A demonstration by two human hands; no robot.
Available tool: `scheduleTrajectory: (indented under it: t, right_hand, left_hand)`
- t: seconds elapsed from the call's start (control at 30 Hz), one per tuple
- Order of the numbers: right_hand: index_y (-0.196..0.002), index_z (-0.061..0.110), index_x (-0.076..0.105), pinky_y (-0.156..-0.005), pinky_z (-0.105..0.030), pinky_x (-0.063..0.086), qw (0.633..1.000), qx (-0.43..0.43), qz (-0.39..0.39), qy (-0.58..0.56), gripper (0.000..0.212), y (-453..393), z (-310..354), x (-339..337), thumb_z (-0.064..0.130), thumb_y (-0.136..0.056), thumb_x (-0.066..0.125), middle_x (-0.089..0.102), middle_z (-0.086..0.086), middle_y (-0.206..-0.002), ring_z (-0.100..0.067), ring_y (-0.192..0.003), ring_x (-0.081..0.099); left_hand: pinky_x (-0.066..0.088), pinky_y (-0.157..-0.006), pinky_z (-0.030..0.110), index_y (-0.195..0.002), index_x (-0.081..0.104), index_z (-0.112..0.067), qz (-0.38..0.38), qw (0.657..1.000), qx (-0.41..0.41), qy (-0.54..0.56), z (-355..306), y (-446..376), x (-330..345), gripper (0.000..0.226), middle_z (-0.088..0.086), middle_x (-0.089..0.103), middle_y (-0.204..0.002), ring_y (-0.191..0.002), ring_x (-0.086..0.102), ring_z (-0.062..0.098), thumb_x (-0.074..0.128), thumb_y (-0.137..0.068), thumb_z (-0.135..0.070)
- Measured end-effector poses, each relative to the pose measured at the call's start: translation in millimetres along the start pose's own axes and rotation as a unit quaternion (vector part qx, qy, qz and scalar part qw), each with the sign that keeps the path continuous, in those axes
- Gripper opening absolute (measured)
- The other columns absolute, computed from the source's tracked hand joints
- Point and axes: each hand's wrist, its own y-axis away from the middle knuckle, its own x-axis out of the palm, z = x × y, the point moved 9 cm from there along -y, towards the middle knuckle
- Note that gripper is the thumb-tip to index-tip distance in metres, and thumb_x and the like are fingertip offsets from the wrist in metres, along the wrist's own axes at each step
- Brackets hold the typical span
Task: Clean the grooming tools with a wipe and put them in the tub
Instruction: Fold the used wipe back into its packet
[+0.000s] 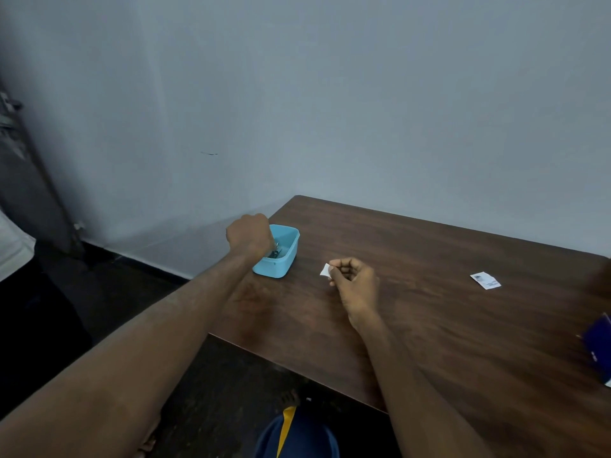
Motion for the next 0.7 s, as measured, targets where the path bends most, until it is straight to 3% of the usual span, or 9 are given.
scheduleTrajectory:
  t: [0.2, 0.3, 0.4, 0.47, 0.57, 0.7]
  right_hand:
    - [-0.094, 0.020, 0.079, -0.072, -0.033, 0.062, 1.000, 0.012, -0.009, -0.015, 0.016, -1.5, 0.0, -1.7, 0.004, -0.094, 0.076, 0.079, -0.001, -0.087, -0.011, -0.067, 0.071]
    - [-0.093, 0.019, 0.076, -0.073, -0.037, 0.064, 0.999, 0.012, -0.028, -0.036, 0.017, 0.7, 4.3, -7.9, 0.002, -0.094, 0.076, 0.079, -0.003, -0.088, -0.012, -0.068, 0.072]
    - [-0.086, 0.023, 0.076, -0.075, -0.039, 0.063, 0.995, 0.029, -0.071, -0.070, 0.025, 3.1, 2.4, -19.7, -0.001, -0.093, 0.074, 0.079, 0.000, -0.082, -0.015, -0.068, 0.073]
    - [-0.084, 0.022, 0.078, -0.075, -0.033, 0.061, 0.991, 0.049, -0.093, -0.085, 0.026, 8.2, -1.1, -35.4, -0.002, -0.093, 0.073, 0.078, 0.004, -0.079, -0.013, -0.068, 0.072]
    - [-0.087, 0.019, 0.078, -0.073, -0.024, 0.058, 0.987, 0.069, -0.112, -0.094, 0.026, 18.6, -7.7, -81.2, -0.005, -0.094, 0.070, 0.079, 0.001, -0.084, -0.012, -0.067, 0.069]
    - [-0.091, 0.025, 0.081, -0.074, -0.021, 0.058, 0.988, 0.048, -0.149, 0.014, 0.025, 19.2, 2.1, -174.9, 0.002, -0.094, 0.070, 0.081, 0.005, -0.085, -0.008, -0.071, 0.074]
  left_hand:
    - [0.048, -0.067, 0.032, -0.101, 0.080, -0.027, -0.103, 0.991, 0.050, 0.069, -12.8, 10.0, -26.3, 0.015, -0.002, 0.078, -0.094, -0.088, 0.072, 0.025, 0.071, -0.098, -0.038]
    - [0.055, -0.075, 0.034, -0.111, 0.081, -0.033, -0.185, 0.970, 0.108, 0.113, -39.4, 36.8, -48.4, 0.018, -0.008, 0.081, -0.101, -0.098, 0.075, 0.023, 0.067, -0.101, -0.040]
    - [0.057, -0.078, 0.036, -0.114, 0.081, -0.035, -0.215, 0.950, 0.174, 0.145, -70.6, 68.8, -54.5, 0.019, -0.010, 0.082, -0.104, -0.100, 0.075, 0.022, 0.068, -0.101, -0.033]
    - [0.059, -0.081, 0.035, -0.116, 0.079, -0.039, -0.165, 0.946, 0.206, 0.190, -89.8, 81.2, -40.6, 0.022, -0.014, 0.080, -0.111, -0.103, 0.074, 0.016, 0.067, -0.100, -0.031]
    - [0.062, -0.091, 0.036, -0.122, 0.075, -0.040, -0.030, 0.922, 0.239, 0.303, -125.7, 99.7, -4.8, 0.026, -0.017, 0.068, -0.129, -0.100, 0.072, 0.003, 0.070, -0.100, -0.029]
    - [0.062, -0.090, 0.036, -0.123, 0.075, -0.039, 0.022, 0.906, 0.283, 0.314, -186.4, 124.4, 26.5, 0.026, -0.013, 0.062, -0.129, -0.098, 0.071, 0.000, 0.072, -0.099, -0.029]
